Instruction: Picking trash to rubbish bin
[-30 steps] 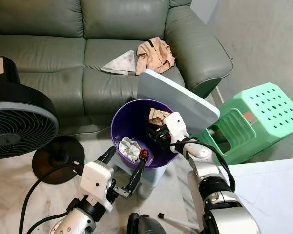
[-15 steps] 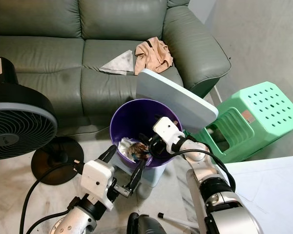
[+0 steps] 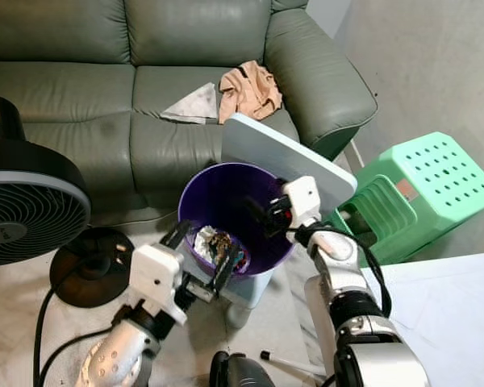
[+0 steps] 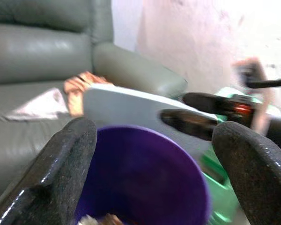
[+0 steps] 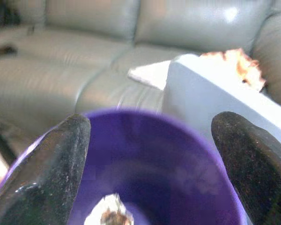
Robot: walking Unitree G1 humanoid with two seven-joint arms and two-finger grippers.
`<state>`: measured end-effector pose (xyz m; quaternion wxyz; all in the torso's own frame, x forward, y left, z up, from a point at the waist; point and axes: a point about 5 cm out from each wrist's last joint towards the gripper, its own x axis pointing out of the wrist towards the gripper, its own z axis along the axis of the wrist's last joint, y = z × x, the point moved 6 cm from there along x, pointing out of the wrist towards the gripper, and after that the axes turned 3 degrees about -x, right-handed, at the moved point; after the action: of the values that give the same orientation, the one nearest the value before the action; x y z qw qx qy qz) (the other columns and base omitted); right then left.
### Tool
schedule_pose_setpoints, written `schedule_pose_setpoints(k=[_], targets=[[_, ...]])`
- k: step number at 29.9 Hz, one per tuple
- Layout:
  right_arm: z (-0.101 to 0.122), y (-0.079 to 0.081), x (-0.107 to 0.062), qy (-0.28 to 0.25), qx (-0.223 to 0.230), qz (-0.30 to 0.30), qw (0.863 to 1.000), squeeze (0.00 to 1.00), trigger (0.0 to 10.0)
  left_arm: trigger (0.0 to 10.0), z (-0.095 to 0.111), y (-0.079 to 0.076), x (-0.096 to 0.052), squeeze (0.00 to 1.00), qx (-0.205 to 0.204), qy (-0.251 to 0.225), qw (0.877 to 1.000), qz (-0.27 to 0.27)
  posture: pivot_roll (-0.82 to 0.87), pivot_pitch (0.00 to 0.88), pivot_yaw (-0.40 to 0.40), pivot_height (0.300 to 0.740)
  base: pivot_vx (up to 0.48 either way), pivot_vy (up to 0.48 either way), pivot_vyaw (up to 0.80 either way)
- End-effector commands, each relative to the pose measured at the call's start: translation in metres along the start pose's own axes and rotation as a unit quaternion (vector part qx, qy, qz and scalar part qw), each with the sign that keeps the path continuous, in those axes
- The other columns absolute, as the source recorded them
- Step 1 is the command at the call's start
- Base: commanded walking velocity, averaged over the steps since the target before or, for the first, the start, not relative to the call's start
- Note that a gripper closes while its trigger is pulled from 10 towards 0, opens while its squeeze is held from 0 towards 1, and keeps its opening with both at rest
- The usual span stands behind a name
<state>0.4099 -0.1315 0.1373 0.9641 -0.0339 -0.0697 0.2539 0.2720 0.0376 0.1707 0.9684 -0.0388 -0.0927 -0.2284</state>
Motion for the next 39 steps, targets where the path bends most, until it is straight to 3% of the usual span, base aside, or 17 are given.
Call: schedule_pose_setpoints(k=[1,9,11,13,14,21,24,31,36,39], targets=[[0.005,-0.011,-0.006,-0.016,0.013,-0.029,0.999,0.0,10.0,10.0,-0.003,0.006,0.001,0.0,-0.018,0.004,1.0,0.013,0.13,0.187,-0.172,0.74,0.0,0.0,0.0],[0.037,-0.035,-0.017,-0.084,0.011,-0.107,0.991,0.0,10.0,10.0,0.015,0.052,0.021,0.0,-0.05,-0.037,0.994,0.086,0.12,0.118,-0.142,0.74,0.0,0.0,0.0],[0.045,-0.046,-0.029,-0.099,0.003,-0.148,0.984,0.0,10.0,10.0,0.021,0.074,0.031,0.0,-0.029,-0.047,0.992,0.111,0.11,0.088,-0.128,0.74,0.0,0.0,0.0],[0.045,-0.048,-0.032,-0.1,0.004,-0.155,0.983,0.0,10.0,10.0,0.021,0.078,0.032,0.0,-0.025,-0.048,0.992,0.115,0.11,0.08,-0.125,0.74,0.0,0.0,0.0],[0.046,-0.053,-0.04,-0.101,-0.002,-0.178,0.979,0.0,10.0,10.0,0.023,0.092,0.037,0.0,-0.005,-0.045,0.991,0.128,0.11,0.068,-0.123,0.74,0.0,0.0,0.0],[0.048,-0.057,-0.051,-0.099,-0.004,-0.209,0.973,0.0,10.0,10.0,0.029,0.125,0.045,0.0,0.024,-0.045,0.986,0.159,0.1,0.044,-0.104,0.74,0.0,0.0,0.0],[0.04,-0.06,-0.06,-0.074,-0.004,-0.247,0.966,0.0,10.0,10.0,0.034,0.145,0.048,0.0,0.027,-0.05,0.982,0.179,0.06,0.023,-0.076,0.74,0.0,0.0,0.0],[0.027,-0.049,-0.07,-0.038,-0.024,-0.263,0.964,0.0,10.0,10.0,0.022,0.146,0.049,0.0,0.014,-0.026,0.984,0.178,0.03,0.015,-0.05,0.74,0.0,0.0,0.0],[0.026,-0.041,-0.08,-0.027,-0.028,-0.273,0.961,0.0,10.0,10.0,0.006,0.148,0.049,0.0,-0.023,-0.001,0.984,0.177,0.01,0.006,-0.035,0.74,0.0,0.0,0.0],[0.024,-0.04,-0.082,-0.021,-0.029,-0.28,0.959,0.0,10.0,10.0,0.004,0.152,0.048,0.0,-0.004,0.0,0.983,0.186,0.0,0.002,-0.032,0.74,0.0,0.0,0.0]])
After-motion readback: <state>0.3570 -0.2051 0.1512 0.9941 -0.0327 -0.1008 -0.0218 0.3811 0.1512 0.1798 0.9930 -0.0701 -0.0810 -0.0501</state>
